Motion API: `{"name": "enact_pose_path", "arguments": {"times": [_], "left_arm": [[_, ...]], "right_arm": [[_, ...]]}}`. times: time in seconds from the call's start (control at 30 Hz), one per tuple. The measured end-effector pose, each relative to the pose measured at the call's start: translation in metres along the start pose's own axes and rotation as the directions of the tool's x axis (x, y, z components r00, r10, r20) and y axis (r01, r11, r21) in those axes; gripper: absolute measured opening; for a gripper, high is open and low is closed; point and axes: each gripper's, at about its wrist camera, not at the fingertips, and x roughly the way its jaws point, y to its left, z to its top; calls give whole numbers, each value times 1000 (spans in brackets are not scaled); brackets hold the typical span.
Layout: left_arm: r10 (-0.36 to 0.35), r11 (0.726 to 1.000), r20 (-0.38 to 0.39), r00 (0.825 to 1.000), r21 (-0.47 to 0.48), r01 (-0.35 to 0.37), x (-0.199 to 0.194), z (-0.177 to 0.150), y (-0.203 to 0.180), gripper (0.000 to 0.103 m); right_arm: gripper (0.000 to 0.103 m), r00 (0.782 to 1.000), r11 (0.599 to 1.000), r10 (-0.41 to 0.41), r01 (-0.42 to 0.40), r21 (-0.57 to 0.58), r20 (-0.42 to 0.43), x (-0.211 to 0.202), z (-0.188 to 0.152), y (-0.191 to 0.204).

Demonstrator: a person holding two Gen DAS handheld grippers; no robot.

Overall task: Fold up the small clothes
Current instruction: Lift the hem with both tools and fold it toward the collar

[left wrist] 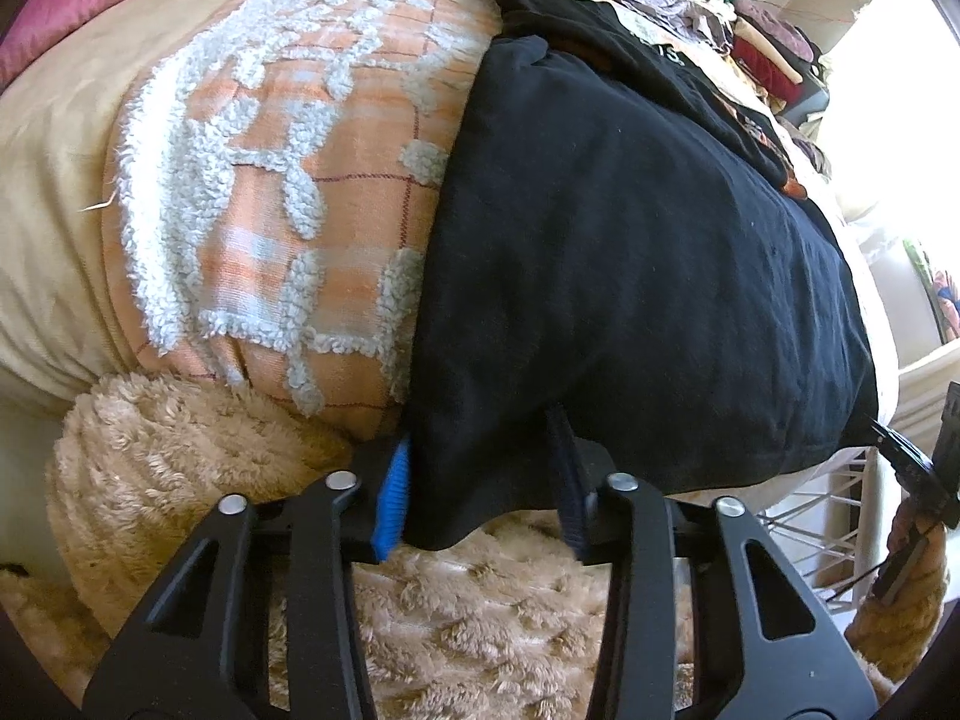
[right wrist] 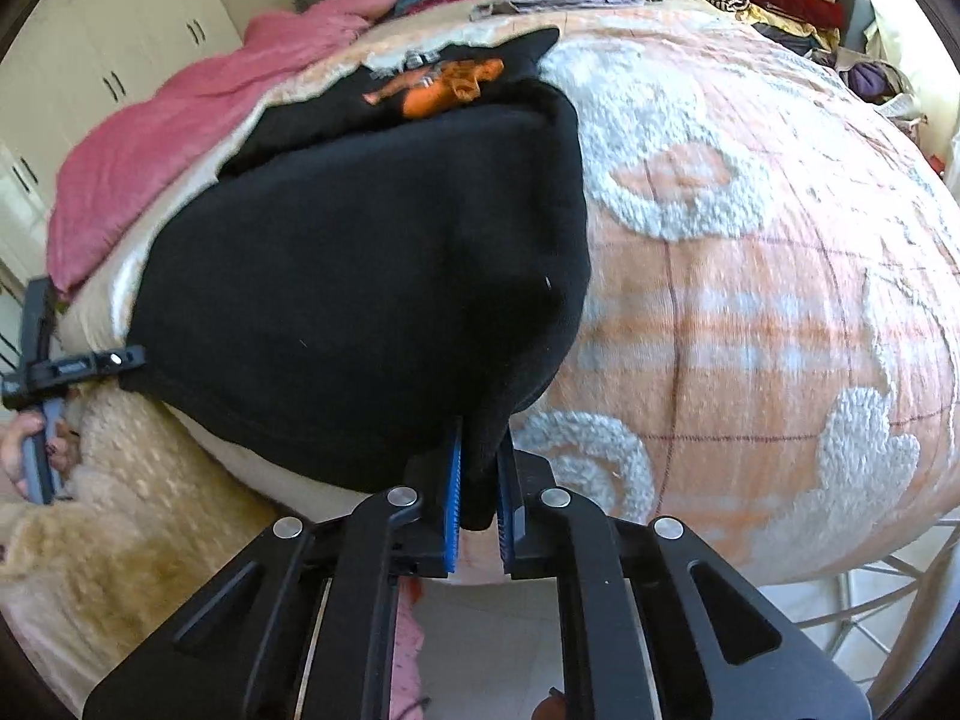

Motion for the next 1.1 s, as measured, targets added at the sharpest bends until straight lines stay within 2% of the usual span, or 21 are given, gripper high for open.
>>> {"name": "enact_pose_path", "arguments": {"times": [0.03, 0.1, 0.17, 0.37, 0.53, 0.77, 1.1], "left_arm": [[-2, 1000, 6, 1000, -4, 2, -2, 0, 1, 24], [-12, 1000, 23, 1000, -7, 12, -8, 0, 2, 7], [-33, 999, 34, 999, -8, 33, -13, 0, 1, 3], [-54, 999, 91, 994, 7, 53, -35, 2, -6, 3], [-82, 997, 150, 985, 8, 81, -57, 11, -7, 2], [-125, 992, 198, 972, 22, 123, -76, 29, -15, 2], [-137, 990, 280, 950, 16, 138, -99, 63, -28, 2]], "right_arm": [[8, 1000, 1000, 10, -10, 1, 15, -3, 4, 1], [8, 999, 1000, 28, -28, 0, 40, -9, 9, 3], [8, 996, 999, 42, -42, -9, 75, -17, 15, 6], [8, 981, 996, 89, -90, -4, 173, -42, 29, 7], [8, 967, 996, 85, -90, 12, 240, -59, 39, 1], [8, 932, 991, 119, -130, 8, 342, -79, 52, 1], [8, 902, 993, 106, -121, 10, 419, -94, 78, 4]]}}
